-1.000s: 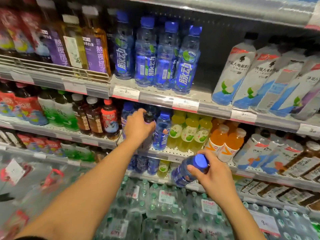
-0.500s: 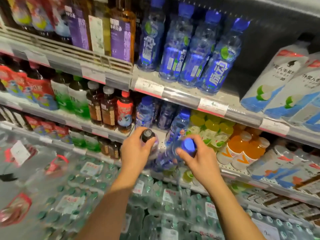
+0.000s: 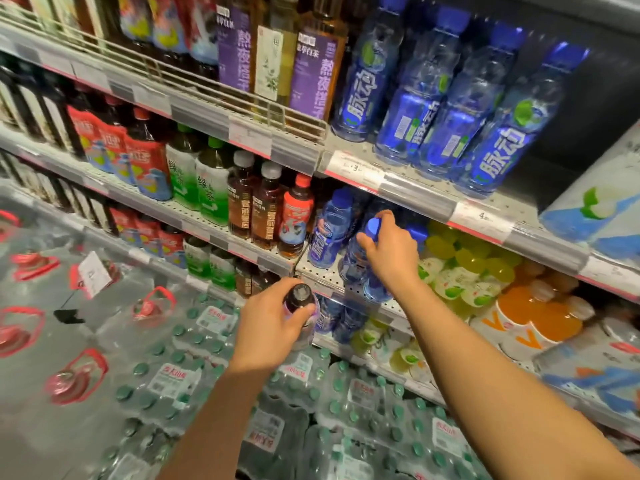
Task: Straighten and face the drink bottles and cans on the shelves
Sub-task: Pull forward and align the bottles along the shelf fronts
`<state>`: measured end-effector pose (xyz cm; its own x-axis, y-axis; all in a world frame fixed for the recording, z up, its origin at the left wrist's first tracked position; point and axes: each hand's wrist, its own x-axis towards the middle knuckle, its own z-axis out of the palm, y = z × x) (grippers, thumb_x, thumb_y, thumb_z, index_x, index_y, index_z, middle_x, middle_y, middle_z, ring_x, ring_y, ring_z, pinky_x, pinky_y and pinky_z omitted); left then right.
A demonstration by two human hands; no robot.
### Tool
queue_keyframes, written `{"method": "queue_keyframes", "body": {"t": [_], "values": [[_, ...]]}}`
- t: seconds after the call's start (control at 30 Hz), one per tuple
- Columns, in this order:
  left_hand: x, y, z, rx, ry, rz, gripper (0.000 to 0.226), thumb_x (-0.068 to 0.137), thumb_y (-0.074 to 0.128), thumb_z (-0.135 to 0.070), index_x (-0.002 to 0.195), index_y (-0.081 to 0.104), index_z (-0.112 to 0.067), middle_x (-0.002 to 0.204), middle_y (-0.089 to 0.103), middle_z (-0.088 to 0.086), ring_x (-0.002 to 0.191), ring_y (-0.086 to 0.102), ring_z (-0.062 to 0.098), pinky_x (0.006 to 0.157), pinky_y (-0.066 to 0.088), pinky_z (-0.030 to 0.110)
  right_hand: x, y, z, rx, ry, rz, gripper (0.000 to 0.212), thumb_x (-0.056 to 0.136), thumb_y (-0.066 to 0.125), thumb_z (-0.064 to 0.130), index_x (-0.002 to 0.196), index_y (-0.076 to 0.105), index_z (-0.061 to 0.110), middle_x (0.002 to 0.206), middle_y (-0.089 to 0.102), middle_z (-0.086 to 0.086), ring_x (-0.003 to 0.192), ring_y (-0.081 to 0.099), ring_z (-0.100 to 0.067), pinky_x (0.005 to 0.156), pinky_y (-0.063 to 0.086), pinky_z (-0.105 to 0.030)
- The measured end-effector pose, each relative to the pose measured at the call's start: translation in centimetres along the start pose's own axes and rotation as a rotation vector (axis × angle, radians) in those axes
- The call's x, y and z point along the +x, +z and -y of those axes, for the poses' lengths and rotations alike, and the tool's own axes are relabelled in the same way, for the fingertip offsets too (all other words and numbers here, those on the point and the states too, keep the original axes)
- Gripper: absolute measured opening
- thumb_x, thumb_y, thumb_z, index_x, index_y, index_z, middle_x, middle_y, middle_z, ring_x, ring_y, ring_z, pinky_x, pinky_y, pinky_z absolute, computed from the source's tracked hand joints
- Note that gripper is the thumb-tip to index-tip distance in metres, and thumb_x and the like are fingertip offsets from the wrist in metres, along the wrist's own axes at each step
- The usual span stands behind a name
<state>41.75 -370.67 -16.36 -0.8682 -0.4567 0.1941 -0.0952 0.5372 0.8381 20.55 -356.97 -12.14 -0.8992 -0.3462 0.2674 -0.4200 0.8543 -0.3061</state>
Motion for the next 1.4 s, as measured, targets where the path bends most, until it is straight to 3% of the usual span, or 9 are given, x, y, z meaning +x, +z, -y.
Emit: {"method": "queue_keyframes", "body": {"t": [0.2, 0.5, 0.6, 0.7, 0.9, 1.0, 1.13, 1.23, 1.4], "values": [[-0.4, -0.1, 0.1, 0.039, -0.038, 0.024, 0.024, 0.089, 0.075, -0.030, 0.112, 0.067, -0.032, 0.081, 0.066, -0.019, 0.063, 0.059, -0.004, 0.059, 0.040, 0.011, 4.1, -0.5, 0.7, -0.069, 0.112, 0.174, 0.044, 0.100, 0.057, 0.045, 0.117, 0.053, 0.004, 0.119, 0.063, -0.024, 0.114, 0.056, -0.042, 0.076, 0.039, -0.040], [-0.2, 1.0, -1.7, 0.090, -0.068, 0.070, 0.024, 0.087, 0.076, -0.037, 0.109, 0.065, -0.036, 0.082, 0.069, -0.017, 0.071, 0.064, 0.006, 0.071, 0.056, 0.035, 4.5, -1.2, 0.2, 0.023, 0.138, 0.268, 0.045, 0.099, 0.061, 0.043, 0.120, 0.052, 0.004, 0.120, 0.064, -0.018, 0.114, 0.062, -0.037, 0.089, 0.051, -0.040], [-0.6, 1.7, -2.7, 0.050, -0.036, 0.084, 0.027, 0.088, 0.078, -0.031, 0.095, 0.059, -0.048, 0.074, 0.063, -0.026, 0.068, 0.062, -0.007, 0.061, 0.048, 0.011, 2.7, -2.1, -0.3, 0.092, 0.115, 0.244, 0.059, 0.095, 0.066, 0.040, 0.136, 0.044, 0.003, 0.127, 0.059, -0.022, 0.119, 0.056, -0.040, 0.092, 0.049, -0.043], [-1.2, 2.5, -3.6, 0.086, -0.003, 0.092, 0.026, 0.086, 0.078, -0.031, 0.092, 0.059, -0.049, 0.077, 0.068, -0.024, 0.074, 0.064, -0.002, 0.067, 0.048, 0.015, -1.1, -3.3, -1.1, 0.261, 0.048, 0.152, 0.075, 0.094, 0.067, 0.039, 0.154, 0.030, 0.013, 0.145, 0.049, -0.018, 0.128, 0.052, -0.036, 0.103, 0.046, -0.045], [-1.7, 6.1, -7.0, 0.201, -0.014, 0.110, 0.035, 0.080, 0.078, -0.048, 0.111, 0.071, -0.034, 0.082, 0.073, -0.010, 0.077, 0.066, 0.015, 0.072, 0.051, 0.032, -14.9, -4.1, -6.7, 0.675, 0.020, 0.239, 0.025, 0.089, 0.070, 0.025, 0.113, 0.066, 0.030, 0.093, 0.072, 0.006, 0.070, 0.064, -0.003, 0.075, 0.056, -0.031], [-2.6, 9.0, -9.9, 0.215, 0.046, 0.128, 0.042, 0.071, 0.065, -0.063, 0.104, 0.071, -0.037, 0.074, 0.071, -0.011, 0.072, 0.066, 0.013, 0.068, 0.052, 0.032, -20.0, -3.9, -10.6, 0.693, 0.047, 0.408, 0.063, 0.074, 0.081, 0.045, 0.131, 0.052, 0.043, 0.117, 0.068, 0.011, 0.098, 0.068, -0.005, 0.089, 0.058, -0.033], [-4.9, 14.3, -16.0, 0.185, 0.114, 0.195, 0.045, 0.066, 0.057, -0.068, 0.098, 0.067, -0.038, 0.073, 0.070, -0.011, 0.074, 0.066, 0.014, 0.072, 0.054, 0.036, -22.5, -6.7, -16.9, 0.569, 0.051, 0.301, 0.087, 0.066, 0.082, 0.063, 0.138, 0.034, 0.060, 0.133, 0.056, 0.027, 0.120, 0.053, 0.010, 0.102, 0.047, -0.026], [-6.6, 18.1, -21.6, 0.081, 0.174, 0.219, 0.037, 0.068, 0.064, -0.059, 0.094, 0.070, -0.034, 0.082, 0.073, -0.013, 0.080, 0.067, 0.005, 0.077, 0.054, 0.035, -23.9, -10.9, -21.3, 0.534, 0.072, 0.210, 0.080, 0.066, 0.084, 0.055, 0.125, 0.031, 0.068, 0.113, 0.055, 0.035, 0.101, 0.048, 0.026, 0.082, 0.041, -0.006], [-8.5, 22.6, -30.7, 0.054, 0.344, 0.284, 0.027, 0.076, 0.076, -0.049, 0.098, 0.069, -0.035, 0.087, 0.072, -0.018, 0.082, 0.066, -0.004, 0.080, 0.055, 0.029, -25.2, -17.5, -27.6, 0.549, 0.120, -0.001, 0.061, 0.066, 0.073, 0.055, 0.121, 0.047, 0.053, 0.107, 0.061, 0.025, 0.096, 0.057, 0.009, 0.075, 0.042, -0.008]]}}
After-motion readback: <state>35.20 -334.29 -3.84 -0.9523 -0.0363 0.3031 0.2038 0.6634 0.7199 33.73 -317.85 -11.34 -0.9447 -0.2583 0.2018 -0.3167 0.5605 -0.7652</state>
